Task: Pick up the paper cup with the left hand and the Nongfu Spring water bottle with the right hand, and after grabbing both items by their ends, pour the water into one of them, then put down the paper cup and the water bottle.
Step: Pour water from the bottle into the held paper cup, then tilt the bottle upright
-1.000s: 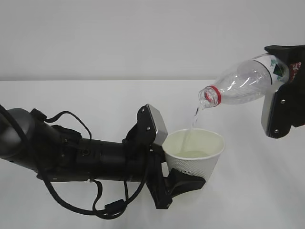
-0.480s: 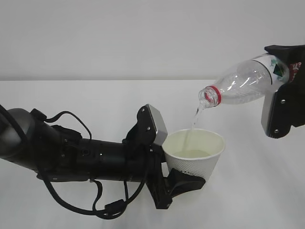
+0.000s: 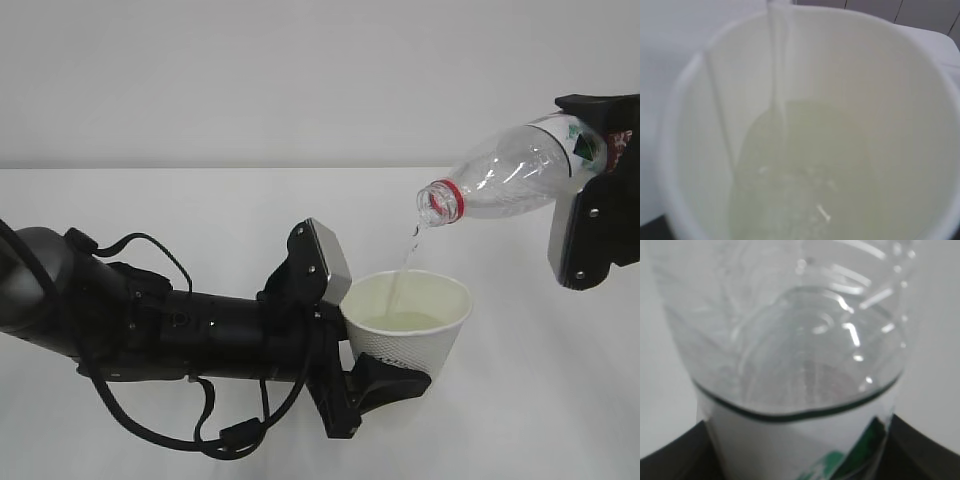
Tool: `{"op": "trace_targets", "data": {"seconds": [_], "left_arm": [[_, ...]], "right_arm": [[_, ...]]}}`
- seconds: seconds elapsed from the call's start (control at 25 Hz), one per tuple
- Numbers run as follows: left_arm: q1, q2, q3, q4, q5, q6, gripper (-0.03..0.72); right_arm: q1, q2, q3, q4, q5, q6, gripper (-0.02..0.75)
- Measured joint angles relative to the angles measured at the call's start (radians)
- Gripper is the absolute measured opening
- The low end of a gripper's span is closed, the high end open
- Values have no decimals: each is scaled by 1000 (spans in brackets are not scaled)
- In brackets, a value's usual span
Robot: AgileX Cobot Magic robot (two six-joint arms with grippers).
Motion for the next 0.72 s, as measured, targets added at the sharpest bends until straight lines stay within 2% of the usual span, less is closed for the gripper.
{"op": "trace_targets", "data": {"seconds": [0.72], "left_arm": [[0, 0, 0, 0, 1, 0, 492]], "right_arm": [[0, 0, 0, 3, 0, -1, 514]]}}
